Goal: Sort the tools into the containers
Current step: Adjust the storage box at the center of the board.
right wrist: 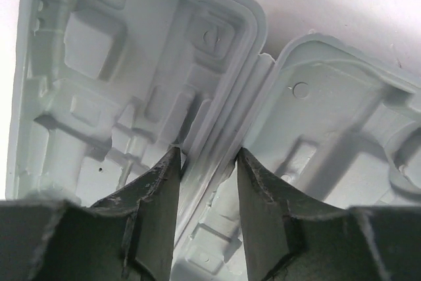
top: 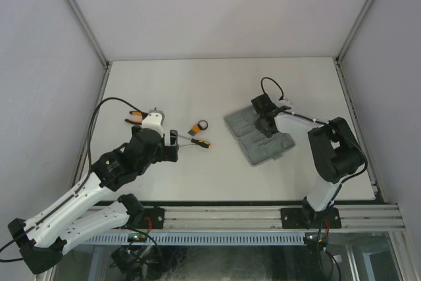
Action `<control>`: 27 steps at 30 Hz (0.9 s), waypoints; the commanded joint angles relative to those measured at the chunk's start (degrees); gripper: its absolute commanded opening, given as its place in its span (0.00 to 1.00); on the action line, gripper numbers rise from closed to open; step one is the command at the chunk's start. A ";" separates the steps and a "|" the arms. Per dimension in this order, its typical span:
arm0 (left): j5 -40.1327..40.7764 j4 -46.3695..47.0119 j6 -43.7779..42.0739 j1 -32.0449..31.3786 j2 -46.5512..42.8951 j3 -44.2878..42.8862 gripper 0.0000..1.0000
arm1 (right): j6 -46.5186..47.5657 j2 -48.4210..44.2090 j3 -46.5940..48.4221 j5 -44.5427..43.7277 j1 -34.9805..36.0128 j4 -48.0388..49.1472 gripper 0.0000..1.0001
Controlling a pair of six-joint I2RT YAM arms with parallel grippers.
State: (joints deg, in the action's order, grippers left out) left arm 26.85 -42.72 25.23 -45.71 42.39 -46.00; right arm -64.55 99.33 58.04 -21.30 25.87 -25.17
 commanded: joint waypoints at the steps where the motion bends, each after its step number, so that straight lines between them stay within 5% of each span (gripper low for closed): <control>1: 0.12 0.84 -1.14 0.27 -0.14 -2.16 1.00 | 3.49 1.14 1.51 -1.31 0.12 -1.07 0.31; 13: -0.12 0.86 -1.25 0.27 -0.21 -2.17 1.00 | 28.10 -3.26 -2.94 4.56 -1.09 2.78 0.01; 27: -0.31 0.93 -1.24 0.27 -0.31 -2.11 1.00 | 44.16 -6.34 -4.84 18.65 -1.01 2.76 0.00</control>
State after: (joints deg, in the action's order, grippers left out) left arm 26.81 -42.72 24.84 -45.71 42.37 -46.00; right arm -28.40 94.89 53.91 -7.27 24.25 -21.19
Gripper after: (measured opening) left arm 0.998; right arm 0.293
